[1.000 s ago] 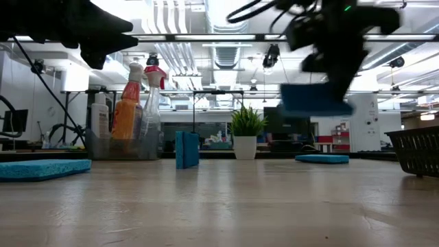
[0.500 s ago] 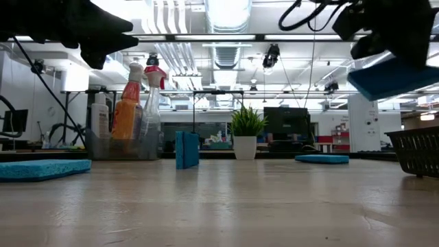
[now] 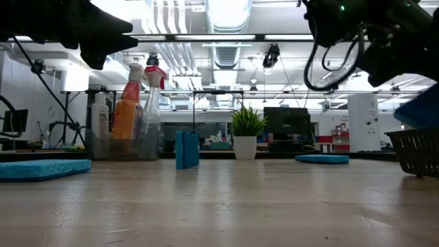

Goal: Pick & Place Kitchen Items
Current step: Put the blue sponge into the black bin

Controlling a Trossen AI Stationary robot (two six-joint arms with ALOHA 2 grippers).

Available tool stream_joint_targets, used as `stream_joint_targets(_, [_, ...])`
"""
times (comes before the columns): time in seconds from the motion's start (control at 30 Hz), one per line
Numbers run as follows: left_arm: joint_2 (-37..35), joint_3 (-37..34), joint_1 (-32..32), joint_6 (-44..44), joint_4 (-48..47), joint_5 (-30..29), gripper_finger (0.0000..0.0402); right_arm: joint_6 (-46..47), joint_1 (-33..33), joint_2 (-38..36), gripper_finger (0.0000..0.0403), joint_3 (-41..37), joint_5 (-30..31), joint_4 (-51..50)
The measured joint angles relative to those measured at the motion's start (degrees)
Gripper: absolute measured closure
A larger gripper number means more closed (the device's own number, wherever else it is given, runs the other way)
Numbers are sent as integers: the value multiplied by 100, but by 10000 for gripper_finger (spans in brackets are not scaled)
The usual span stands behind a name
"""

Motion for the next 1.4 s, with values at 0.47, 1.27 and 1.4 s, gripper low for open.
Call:
stream_joint_targets(0.47, [0,0,0,1,-4,0,222,-590,152,472,385,-44,-484,673])
stream_joint_targets(1.27, [-1,0,2,23,-2,0,222,-53,349,397,177,-39,181,754])
stream_joint_targets(1.4, [0,0,0,23,-2,1,222,104,349,343,139,-39,182,674])
